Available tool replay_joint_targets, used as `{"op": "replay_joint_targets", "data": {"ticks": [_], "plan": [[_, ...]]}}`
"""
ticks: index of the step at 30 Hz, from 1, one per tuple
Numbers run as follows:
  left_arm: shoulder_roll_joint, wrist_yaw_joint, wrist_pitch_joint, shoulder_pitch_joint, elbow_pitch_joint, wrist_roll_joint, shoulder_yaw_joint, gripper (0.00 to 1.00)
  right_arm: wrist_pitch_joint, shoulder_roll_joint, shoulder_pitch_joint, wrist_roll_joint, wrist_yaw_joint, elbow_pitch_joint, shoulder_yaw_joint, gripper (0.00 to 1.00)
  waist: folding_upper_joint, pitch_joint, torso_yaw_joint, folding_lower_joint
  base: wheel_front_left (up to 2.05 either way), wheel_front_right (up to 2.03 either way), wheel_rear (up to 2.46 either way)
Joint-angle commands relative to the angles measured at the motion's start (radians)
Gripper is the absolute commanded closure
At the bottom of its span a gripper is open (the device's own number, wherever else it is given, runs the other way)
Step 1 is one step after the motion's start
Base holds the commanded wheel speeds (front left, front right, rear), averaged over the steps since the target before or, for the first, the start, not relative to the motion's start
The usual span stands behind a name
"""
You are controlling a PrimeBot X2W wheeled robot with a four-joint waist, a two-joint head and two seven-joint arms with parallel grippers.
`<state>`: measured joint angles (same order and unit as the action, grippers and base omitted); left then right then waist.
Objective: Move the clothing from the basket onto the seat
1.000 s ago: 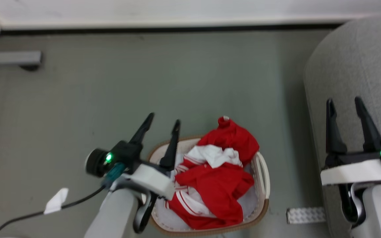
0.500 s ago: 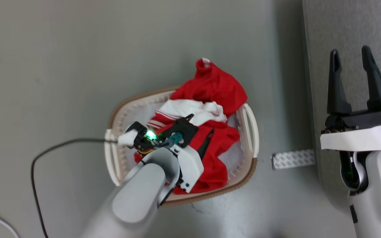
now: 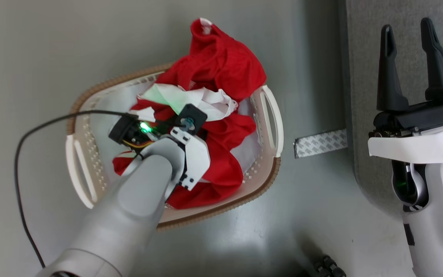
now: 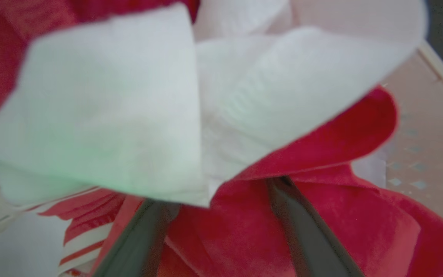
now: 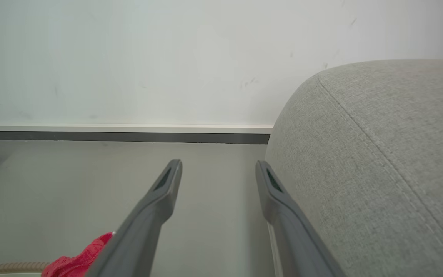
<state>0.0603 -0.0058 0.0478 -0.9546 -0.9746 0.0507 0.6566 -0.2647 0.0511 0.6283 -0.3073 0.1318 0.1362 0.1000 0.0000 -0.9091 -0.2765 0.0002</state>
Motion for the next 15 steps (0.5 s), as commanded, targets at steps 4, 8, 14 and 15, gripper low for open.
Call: {"op": "replay_joint_targets", "data": {"ticks": [4,8,14,15], "plan": [[-0.001,-0.002,-0.048,-0.05,-0.079,0.01,0.011,1.0,0.001,0.0,0.005,0.006,-0.002,-0.016,0.008,0.0,0.0,-0.049,-0.023,-0.0002,0.0,0.0,0.0],[-0.007,-0.013,-0.093,-0.062,-0.099,0.045,0.007,1.0,0.001,0.0,-0.003,0.013,-0.002,-0.009,0.003,0.0,0.0,-0.037,-0.012,-0.0002,0.0,0.0,0.0],[-0.008,-0.037,-0.161,-0.005,-0.05,0.151,0.047,1.0,0.001,0.0,-0.039,0.03,-0.002,0.023,-0.018,0.0,0.0,0.06,0.046,-0.0002,0.0,0.0,0.0],[-0.008,-0.037,-0.167,0.007,-0.036,0.168,0.06,1.0,0.001,0.0,-0.046,0.035,-0.002,0.029,-0.021,0.0,0.0,0.085,0.057,-0.0002,0.0,0.0,0.0]]}}
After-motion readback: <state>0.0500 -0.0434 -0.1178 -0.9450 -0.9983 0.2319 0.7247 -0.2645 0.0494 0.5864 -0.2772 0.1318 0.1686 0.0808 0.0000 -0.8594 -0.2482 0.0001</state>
